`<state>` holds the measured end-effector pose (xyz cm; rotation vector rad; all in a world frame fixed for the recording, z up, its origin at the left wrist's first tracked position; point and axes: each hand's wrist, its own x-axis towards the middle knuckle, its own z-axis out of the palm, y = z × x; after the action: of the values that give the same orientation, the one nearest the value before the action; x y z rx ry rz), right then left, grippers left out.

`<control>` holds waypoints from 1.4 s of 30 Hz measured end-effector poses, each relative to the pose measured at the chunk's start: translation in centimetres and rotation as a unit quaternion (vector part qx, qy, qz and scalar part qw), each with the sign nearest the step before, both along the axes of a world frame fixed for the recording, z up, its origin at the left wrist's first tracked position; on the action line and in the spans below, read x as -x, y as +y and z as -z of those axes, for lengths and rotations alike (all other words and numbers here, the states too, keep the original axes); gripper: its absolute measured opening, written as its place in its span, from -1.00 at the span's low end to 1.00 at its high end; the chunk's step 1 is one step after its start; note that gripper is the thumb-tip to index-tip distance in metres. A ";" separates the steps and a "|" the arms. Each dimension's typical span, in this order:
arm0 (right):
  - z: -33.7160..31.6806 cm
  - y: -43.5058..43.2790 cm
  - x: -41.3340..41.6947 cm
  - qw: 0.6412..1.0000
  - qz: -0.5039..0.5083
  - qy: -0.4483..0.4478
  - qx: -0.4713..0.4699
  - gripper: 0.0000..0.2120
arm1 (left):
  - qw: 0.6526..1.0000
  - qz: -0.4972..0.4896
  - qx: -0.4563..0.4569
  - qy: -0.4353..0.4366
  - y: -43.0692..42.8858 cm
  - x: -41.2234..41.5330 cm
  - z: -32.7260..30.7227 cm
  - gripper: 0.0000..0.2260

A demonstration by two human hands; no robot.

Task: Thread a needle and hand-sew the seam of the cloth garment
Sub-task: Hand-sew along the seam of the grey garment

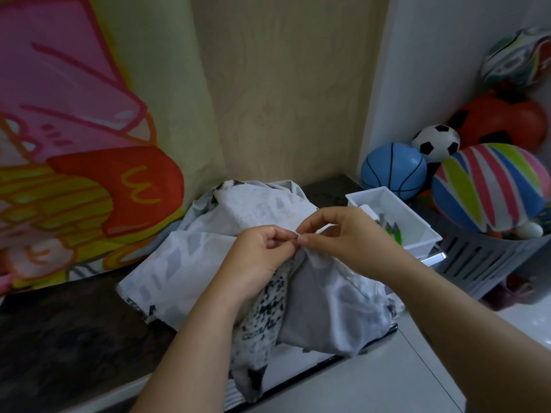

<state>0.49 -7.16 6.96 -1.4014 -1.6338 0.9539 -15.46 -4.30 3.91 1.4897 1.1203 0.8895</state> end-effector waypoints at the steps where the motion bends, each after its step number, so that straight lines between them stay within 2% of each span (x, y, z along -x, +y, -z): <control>1: 0.0 0.0 0.0 1.000 0.007 -0.013 -0.004 -0.99 | 1.000 0.000 0.001 0.002 0.0 -0.1 0.0 -0.91; 6: 0.1 0.4 -0.3 0.993 0.019 -0.113 -0.037 -0.90 | 1.000 0.009 0.000 0.024 -0.1 -0.4 -0.2 -0.92; 10: -0.1 0.4 -0.6 0.985 0.013 -0.167 -0.053 -0.87 | 1.000 -0.002 0.019 -0.024 0.0 -0.4 -0.5 -0.88; 14: -0.3 1.1 -2.7 0.976 0.134 -0.165 -0.052 -0.80 | 0.999 -0.039 0.026 -0.028 0.0 -0.2 -0.5 -0.90; 17: -0.5 0.9 -3.4 0.939 0.185 -0.270 -0.108 -0.75 | 0.998 -0.048 0.030 -0.020 0.1 -0.2 -0.3 -0.91; 20: -1.0 0.3 -2.2 0.935 0.082 -0.301 -0.171 -0.72 | 0.999 -0.043 0.032 -0.011 0.2 -0.3 -0.4 -0.92; 22: -0.6 0.1 -1.1 0.934 0.006 -0.306 -0.185 -0.78 | 0.999 -0.035 0.029 -0.016 0.2 -0.3 -0.4 -0.92; 28: 1.0 0.7 -0.5 0.920 -0.006 -0.288 -0.267 -0.95 | 0.999 -0.017 0.022 -0.017 -0.1 -0.3 -0.7 -0.90; 30: 0.8 0.5 -0.1 0.940 0.017 -0.230 -0.253 -0.98 | 0.999 -0.023 0.027 -0.015 0.0 -0.2 -0.6 -0.91; 31: 0.5 0.2 0.1 0.961 0.037 -0.162 -0.222 -0.95 | 0.999 -0.031 0.029 -0.005 0.1 -0.1 -0.5 -0.91; 33: -0.7 -0.1 0.4 0.984 0.070 0.028 -0.159 -0.88 | 0.998 -0.046 0.021 0.022 0.3 -0.1 -0.3 -0.86; 34: -1.3 -0.1 0.4 0.977 0.083 0.140 -0.140 -0.87 | 0.998 -0.052 0.017 0.031 0.4 -0.1 -0.1 -0.84; 36: -2.6 0.0 0.2 0.920 0.096 0.369 -0.089 -0.87 | 0.997 -0.062 0.014 0.045 0.4 0.0 0.1 -0.83; 38: -3.5 0.1 -0.5 0.838 0.135 0.526 -0.050 -0.83 | 0.996 -0.070 0.009 0.060 0.5 0.0 0.3 -0.83; 40: -3.9 0.2 -1.5 0.778 0.189 0.598 -0.037 -0.79 | 0.994 -0.078 0.005 0.073 0.6 0.1 0.4 -0.82; 41: -4.0 0.2 -2.1 0.772 0.204 0.600 -0.038 -0.78 | 0.994 -0.081 0.003 0.078 0.7 0.1 0.5 -0.82; 42: -4.0 0.3 -2.5 0.789 0.210 0.577 -0.040 -0.77 | 0.993 -0.083 0.002 0.079 0.7 0.1 0.5 -0.82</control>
<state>2.96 -6.89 10.97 -0.7305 -0.3979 1.0953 -15.55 -3.60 3.41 1.5009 1.3775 0.8938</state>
